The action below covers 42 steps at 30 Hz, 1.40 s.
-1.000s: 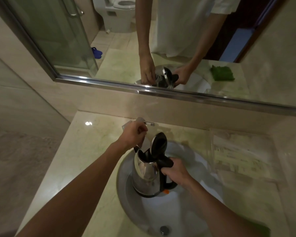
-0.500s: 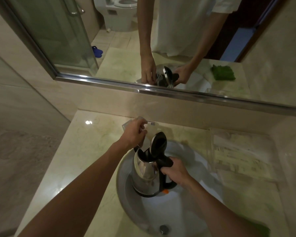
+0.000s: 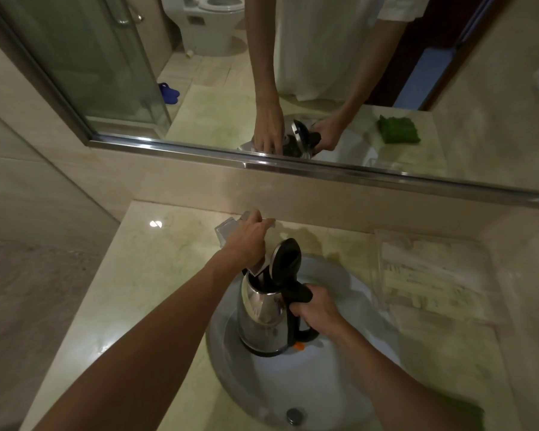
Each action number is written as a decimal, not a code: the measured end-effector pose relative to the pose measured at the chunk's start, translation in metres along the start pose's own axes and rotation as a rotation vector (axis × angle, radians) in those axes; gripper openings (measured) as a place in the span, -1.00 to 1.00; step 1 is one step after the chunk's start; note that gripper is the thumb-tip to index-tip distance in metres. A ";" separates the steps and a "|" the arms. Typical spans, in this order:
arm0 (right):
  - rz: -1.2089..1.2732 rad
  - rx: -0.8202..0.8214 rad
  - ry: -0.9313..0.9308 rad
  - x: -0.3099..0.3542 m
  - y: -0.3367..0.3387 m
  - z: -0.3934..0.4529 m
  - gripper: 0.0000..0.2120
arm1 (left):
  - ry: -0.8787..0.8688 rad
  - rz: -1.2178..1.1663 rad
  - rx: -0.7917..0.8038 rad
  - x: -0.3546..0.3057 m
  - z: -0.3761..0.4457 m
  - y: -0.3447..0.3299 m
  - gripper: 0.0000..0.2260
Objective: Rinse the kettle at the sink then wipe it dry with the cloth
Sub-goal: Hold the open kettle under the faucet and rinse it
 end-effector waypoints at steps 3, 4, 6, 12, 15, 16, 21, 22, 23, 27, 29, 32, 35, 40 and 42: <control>0.012 0.013 -0.005 0.000 0.001 -0.002 -0.81 | -0.013 0.112 0.018 -0.003 0.003 -0.002 -0.28; 0.017 0.017 -0.006 0.000 0.001 -0.002 -0.81 | -0.017 0.144 0.026 -0.005 0.004 -0.003 -0.24; 0.019 0.023 -0.003 -0.001 0.002 -0.001 -0.81 | -0.016 0.176 0.039 -0.006 0.005 -0.003 -0.22; 0.009 0.026 0.016 0.001 0.001 -0.001 -0.82 | 0.019 0.154 0.047 -0.006 0.004 0.002 -0.27; 0.028 0.026 0.000 -0.001 0.000 -0.001 -0.83 | 0.020 0.130 0.048 -0.005 0.004 0.002 -0.30; 0.031 0.020 -0.007 -0.001 0.000 -0.001 -0.83 | 0.019 0.125 0.045 -0.005 0.004 0.002 -0.31; 0.077 -0.022 -0.032 -0.003 0.001 -0.002 -0.89 | 0.023 0.127 0.035 -0.003 0.005 0.003 -0.41; 0.098 -0.042 -0.037 -0.004 0.002 -0.004 -0.92 | 0.027 0.119 0.035 -0.003 0.005 0.004 -0.44; 0.123 -0.064 -0.047 -0.005 0.004 -0.005 -0.92 | 0.031 0.107 0.035 -0.002 0.005 0.004 -0.47; 0.233 -0.104 -0.100 -0.015 0.007 -0.012 -0.92 | 0.027 0.074 0.017 -0.002 0.005 0.004 -0.53; 0.274 -0.111 -0.100 -0.018 0.010 -0.017 -0.92 | 0.013 0.081 -0.004 -0.003 0.002 0.004 -0.58; 0.318 -0.113 -0.087 -0.020 0.014 -0.028 -0.92 | -0.018 0.145 -0.054 -0.005 -0.005 0.004 -0.61; 0.309 -0.110 -0.071 -0.021 0.021 -0.041 -0.92 | -0.027 0.205 -0.066 -0.009 -0.014 0.005 -0.62; 0.252 -0.118 -0.044 -0.021 0.035 -0.065 -0.88 | -0.015 0.061 -0.072 -0.012 -0.050 0.002 -0.61; 0.211 -0.125 -0.021 -0.019 0.040 -0.073 -0.89 | 0.013 -0.049 -0.130 -0.010 -0.073 0.000 -0.69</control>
Point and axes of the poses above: each hand's wrist, its own z-axis towards the middle knuckle, its own y-axis out of the back of the hand, x = y × z, the point moved 5 cm from there along z, towards the middle knuckle, and after that the axes turned 8 degrees about z, right-handed, at the moved point
